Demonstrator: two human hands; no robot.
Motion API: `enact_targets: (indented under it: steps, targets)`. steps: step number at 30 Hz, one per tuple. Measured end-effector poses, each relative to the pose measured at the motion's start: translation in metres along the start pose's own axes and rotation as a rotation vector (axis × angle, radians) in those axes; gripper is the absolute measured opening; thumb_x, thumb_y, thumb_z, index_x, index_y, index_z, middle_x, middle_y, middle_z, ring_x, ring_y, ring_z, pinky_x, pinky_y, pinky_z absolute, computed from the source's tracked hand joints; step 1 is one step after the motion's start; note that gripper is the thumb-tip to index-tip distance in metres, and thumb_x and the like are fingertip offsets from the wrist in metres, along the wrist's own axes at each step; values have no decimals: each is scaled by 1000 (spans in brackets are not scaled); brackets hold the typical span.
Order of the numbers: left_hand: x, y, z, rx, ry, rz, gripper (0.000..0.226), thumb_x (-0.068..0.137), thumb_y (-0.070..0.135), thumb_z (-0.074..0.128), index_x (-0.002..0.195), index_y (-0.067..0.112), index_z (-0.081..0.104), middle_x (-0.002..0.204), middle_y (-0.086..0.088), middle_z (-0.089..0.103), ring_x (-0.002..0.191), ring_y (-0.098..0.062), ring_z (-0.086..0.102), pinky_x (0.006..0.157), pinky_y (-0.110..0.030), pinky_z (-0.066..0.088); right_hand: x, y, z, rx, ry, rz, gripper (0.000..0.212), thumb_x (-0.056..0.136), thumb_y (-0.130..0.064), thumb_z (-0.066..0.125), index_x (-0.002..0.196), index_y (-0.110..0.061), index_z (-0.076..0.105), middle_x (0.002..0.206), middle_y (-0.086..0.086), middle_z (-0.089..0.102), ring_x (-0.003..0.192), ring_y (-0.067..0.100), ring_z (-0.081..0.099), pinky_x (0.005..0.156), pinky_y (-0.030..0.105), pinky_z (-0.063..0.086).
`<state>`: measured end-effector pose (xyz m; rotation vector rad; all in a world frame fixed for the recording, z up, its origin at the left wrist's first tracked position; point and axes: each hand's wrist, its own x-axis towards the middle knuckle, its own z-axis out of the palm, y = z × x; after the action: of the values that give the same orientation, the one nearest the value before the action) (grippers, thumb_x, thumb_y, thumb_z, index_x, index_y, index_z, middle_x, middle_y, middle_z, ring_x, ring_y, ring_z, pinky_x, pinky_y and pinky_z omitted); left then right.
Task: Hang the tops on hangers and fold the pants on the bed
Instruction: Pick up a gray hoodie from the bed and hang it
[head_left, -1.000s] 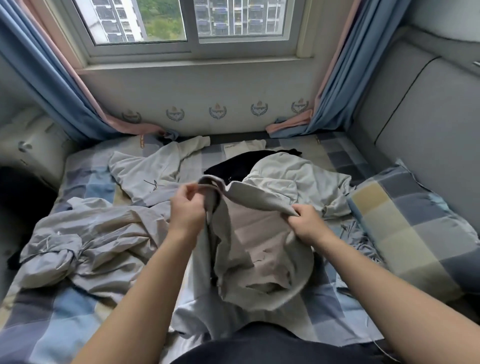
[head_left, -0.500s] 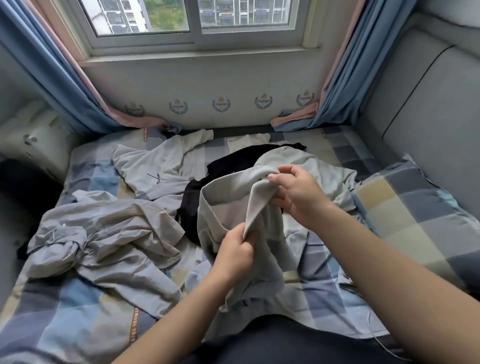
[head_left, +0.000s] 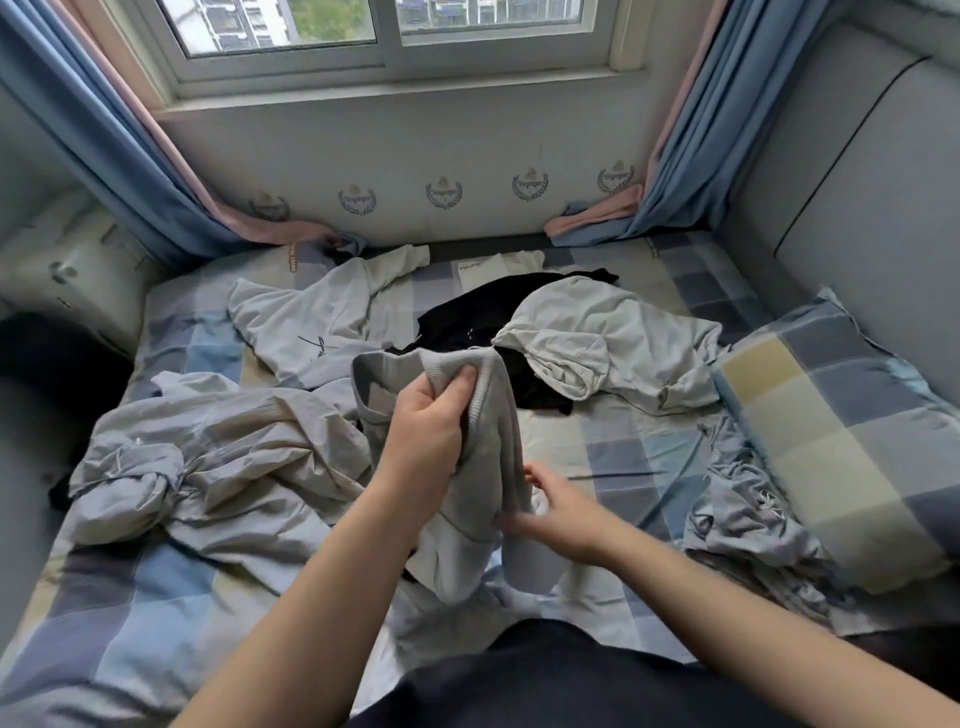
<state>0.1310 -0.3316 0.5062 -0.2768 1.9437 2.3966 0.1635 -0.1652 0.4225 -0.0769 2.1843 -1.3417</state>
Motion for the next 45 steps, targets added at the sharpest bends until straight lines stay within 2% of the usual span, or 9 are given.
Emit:
enact_targets:
  steps: [5, 10, 16, 20, 26, 32, 38, 42, 45]
  targets:
    - [-1, 20, -5, -51, -15, -20, 20, 102, 18, 56, 95, 12, 74, 84, -6, 74, 82, -18, 71, 72, -31, 57, 18, 19, 13, -170, 86, 74, 41, 93, -42, 65, 131, -30, 56, 128, -6, 64, 120, 16, 57, 91, 33, 47]
    - [1, 28, -13, -72, -15, -28, 21, 102, 23, 58, 99, 11, 75, 89, -9, 74, 85, -21, 71, 77, -35, 59, 26, 20, 6, -164, 183, -42, 22, 100, -10, 53, 112, -11, 72, 104, 6, 75, 102, 22, 67, 91, 43, 50]
    - [17, 22, -45, 381, 50, -87, 35, 93, 33, 71, 120, 11, 66, 113, -4, 72, 107, -20, 69, 86, -32, 56, 21, -6, -21, 67, 371, -135, 20, 104, -10, 50, 94, 0, 64, 88, 5, 66, 84, 21, 59, 82, 42, 45]
    - [11, -2, -49, 648, -79, -159, 86, 73, 49, 82, 145, 18, 47, 144, -3, 53, 130, -21, 54, 109, -42, 45, 13, -42, -32, 282, 361, -195, 30, 105, -12, 49, 97, 17, 52, 84, 12, 52, 80, 23, 46, 73, 43, 40]
    - [-28, -51, -7, 637, -309, -72, 90, 58, 58, 83, 134, 30, 45, 132, 11, 54, 117, 8, 53, 97, -19, 46, 5, -98, -44, 456, 424, -211, 27, 104, -13, 51, 85, 6, 55, 77, 17, 52, 75, 30, 49, 65, 43, 44]
    - [-49, -78, 27, 779, -37, -77, 137, 58, 77, 71, 156, 36, -16, 165, 13, -9, 152, -8, 6, 122, -40, 19, -2, -125, -53, 774, 371, -175, 20, 105, -12, 48, 91, -7, 62, 83, 15, 71, 75, 26, 72, 68, 41, 61]
    - [-48, -71, 40, 818, 271, 298, 98, 70, 65, 72, 146, 28, 23, 153, 5, 26, 137, -25, 33, 105, -44, 30, -9, -132, -50, 902, 373, -223, 19, 104, -9, 50, 91, -5, 63, 76, 11, 74, 71, 20, 74, 59, 30, 58]
    - [-34, -77, 29, 891, 267, 179, 34, 86, 47, 70, 97, 25, 48, 122, 4, 45, 108, -25, 48, 88, -38, 35, -11, -131, -51, 905, 386, -252, 17, 103, -9, 52, 93, -4, 65, 80, 13, 75, 75, 21, 74, 62, 30, 59]
    - [-28, -80, 12, 705, 149, 104, 23, 96, 19, 58, 78, 19, 45, 83, 11, 57, 79, -22, 56, 72, -40, 42, -10, -130, -54, 865, 396, -255, 21, 103, -10, 52, 89, -6, 67, 78, 11, 75, 75, 21, 74, 63, 30, 59]
